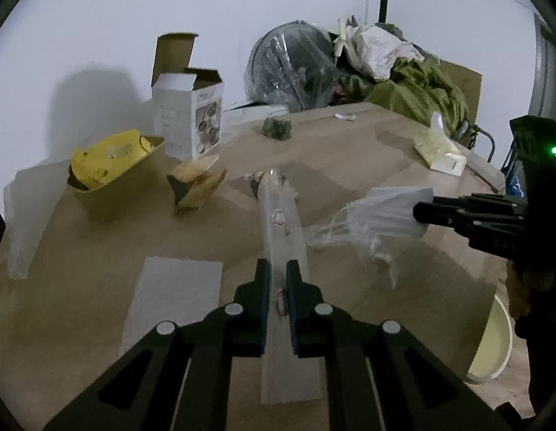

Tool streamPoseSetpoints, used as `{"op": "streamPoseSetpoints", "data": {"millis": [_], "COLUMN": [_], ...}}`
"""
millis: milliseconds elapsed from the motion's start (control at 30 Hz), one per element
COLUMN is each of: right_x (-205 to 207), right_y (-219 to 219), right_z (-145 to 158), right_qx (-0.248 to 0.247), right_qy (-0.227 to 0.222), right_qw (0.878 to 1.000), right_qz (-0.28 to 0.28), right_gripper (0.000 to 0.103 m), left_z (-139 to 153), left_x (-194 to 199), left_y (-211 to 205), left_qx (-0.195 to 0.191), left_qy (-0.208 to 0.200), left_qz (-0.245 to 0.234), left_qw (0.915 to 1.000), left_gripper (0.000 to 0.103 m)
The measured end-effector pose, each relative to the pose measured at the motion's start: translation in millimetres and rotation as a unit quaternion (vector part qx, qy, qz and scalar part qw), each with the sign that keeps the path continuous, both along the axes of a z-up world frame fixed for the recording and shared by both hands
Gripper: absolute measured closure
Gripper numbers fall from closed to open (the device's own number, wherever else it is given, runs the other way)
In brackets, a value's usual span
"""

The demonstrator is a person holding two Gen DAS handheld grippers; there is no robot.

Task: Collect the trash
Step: 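Lift and carry the packet and mask with both grippers toward the cream bucket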

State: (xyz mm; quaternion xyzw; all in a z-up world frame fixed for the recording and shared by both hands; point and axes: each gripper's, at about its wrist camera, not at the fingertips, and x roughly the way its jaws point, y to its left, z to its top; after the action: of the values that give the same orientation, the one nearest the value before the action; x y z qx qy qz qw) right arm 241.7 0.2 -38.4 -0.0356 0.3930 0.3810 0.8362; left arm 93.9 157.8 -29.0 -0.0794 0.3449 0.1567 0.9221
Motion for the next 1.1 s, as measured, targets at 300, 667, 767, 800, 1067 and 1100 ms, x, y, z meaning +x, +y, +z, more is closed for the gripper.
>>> {"op": "streamPoseSetpoints", "data": {"millis": [300, 667, 767, 800, 1067, 1100], "right_x": [-8, -24, -28, -30, -41, -43], "right_y": [-19, -40, -48, -50, -66, -69], "right_z": [19, 36, 39, 40, 48, 49], "right_qx": [0.01, 0.012, 0.015, 0.015, 0.016, 0.016], "right_qy": [-0.022, -0.044, -0.049, -0.05, -0.058, -0.059], "right_qw": [1.0, 0.998, 0.998, 0.997, 0.996, 0.996], "right_qz": [-0.02, -0.038, -0.046, -0.048, -0.059, -0.061], "right_gripper": [0.088, 0.088, 0.088, 0.088, 0.088, 0.088], "left_z": [20, 36, 40, 42, 48, 49], "left_x": [-5, -16, -19, -21, -24, -24], "left_y": [-15, -24, -28, -30, -45, -47], "left_qx": [0.019, 0.031, 0.035, 0.036, 0.042, 0.041], "left_qy": [-0.024, -0.046, -0.051, -0.054, -0.062, -0.062], "left_qz": [-0.012, -0.023, -0.027, -0.029, -0.043, -0.045], "left_qw": [0.9994, 0.9982, 0.9977, 0.9975, 0.9963, 0.9962], "left_gripper": [0.095, 0.095, 0.095, 0.095, 0.095, 0.095]}}
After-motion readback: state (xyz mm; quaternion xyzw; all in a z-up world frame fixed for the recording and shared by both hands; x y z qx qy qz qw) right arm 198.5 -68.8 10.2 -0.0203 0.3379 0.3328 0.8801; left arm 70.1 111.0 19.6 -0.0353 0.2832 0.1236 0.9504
